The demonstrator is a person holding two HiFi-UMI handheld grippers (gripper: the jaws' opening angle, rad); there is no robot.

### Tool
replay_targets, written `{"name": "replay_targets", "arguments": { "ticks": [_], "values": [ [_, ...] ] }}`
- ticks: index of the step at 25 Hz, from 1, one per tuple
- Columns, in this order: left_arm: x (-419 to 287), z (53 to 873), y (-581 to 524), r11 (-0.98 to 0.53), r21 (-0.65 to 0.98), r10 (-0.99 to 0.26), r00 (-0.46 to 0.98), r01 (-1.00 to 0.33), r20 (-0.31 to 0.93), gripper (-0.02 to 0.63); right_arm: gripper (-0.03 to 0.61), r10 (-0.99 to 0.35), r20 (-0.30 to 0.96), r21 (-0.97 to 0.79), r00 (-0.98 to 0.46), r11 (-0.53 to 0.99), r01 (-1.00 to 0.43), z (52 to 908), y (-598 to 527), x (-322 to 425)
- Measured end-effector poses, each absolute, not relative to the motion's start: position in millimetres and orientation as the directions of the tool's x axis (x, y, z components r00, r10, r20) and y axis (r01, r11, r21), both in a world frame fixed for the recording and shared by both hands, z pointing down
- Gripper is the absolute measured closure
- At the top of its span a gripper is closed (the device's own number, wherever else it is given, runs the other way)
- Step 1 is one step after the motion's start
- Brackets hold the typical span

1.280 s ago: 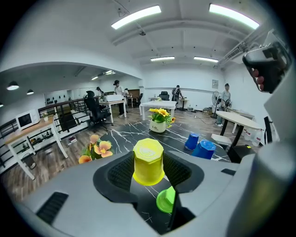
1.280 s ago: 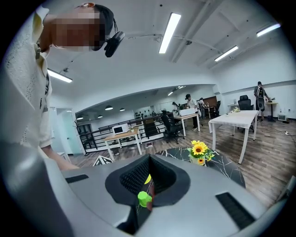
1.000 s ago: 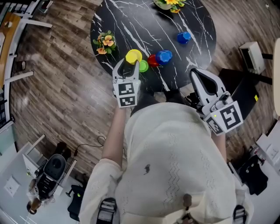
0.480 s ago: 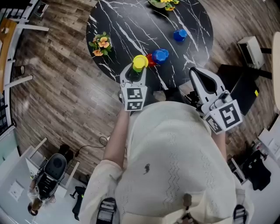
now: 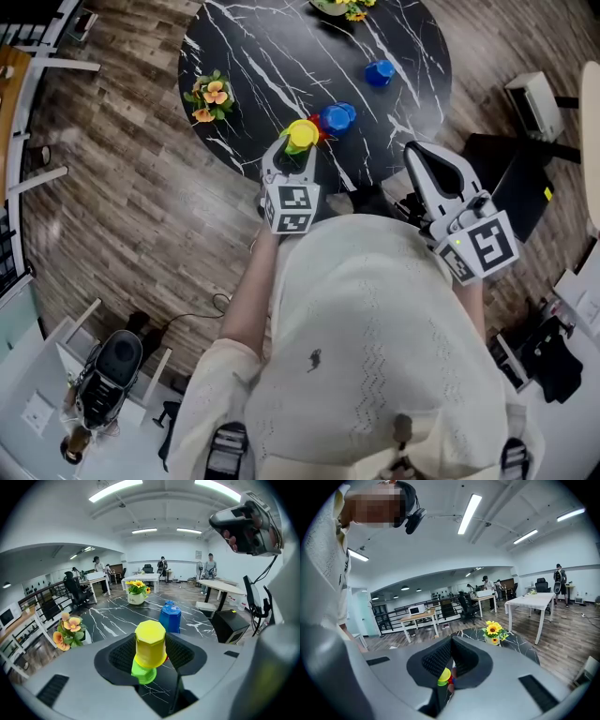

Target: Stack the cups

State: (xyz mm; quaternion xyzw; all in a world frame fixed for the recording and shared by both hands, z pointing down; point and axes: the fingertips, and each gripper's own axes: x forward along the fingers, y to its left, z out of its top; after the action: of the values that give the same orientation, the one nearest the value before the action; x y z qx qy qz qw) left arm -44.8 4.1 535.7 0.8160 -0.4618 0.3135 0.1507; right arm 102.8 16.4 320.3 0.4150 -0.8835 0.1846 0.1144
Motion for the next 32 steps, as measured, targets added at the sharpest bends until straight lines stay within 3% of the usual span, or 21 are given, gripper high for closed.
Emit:
{"name": "replay_targets", "arguments": {
  "ticks": [23, 25, 32],
  "values": [
    [-49, 519, 7, -0.478, 0.007, -0.705, 0.388, -0.879, 0.594, 0.359, 0.569, -0.676, 0.351, -0.232, -0.648, 0.608, -0.759, 324, 11, 110],
    [-53, 505, 6, -0.455, 0.010, -0.727, 0.378, -0.890, 0.573, 0.370, 0.569, -0.673, 0.348, -0.232, -0.653, 0.613, -0.755, 324, 7, 111],
    [-59, 449, 3, -0.385, 0.019, -0.811, 0.347, -0.923, 0.471, 0.517, 0.569, -0.660, 0.331, -0.227, -0.674, 0.638, -0.736, 323, -5, 114]
  ]
}}
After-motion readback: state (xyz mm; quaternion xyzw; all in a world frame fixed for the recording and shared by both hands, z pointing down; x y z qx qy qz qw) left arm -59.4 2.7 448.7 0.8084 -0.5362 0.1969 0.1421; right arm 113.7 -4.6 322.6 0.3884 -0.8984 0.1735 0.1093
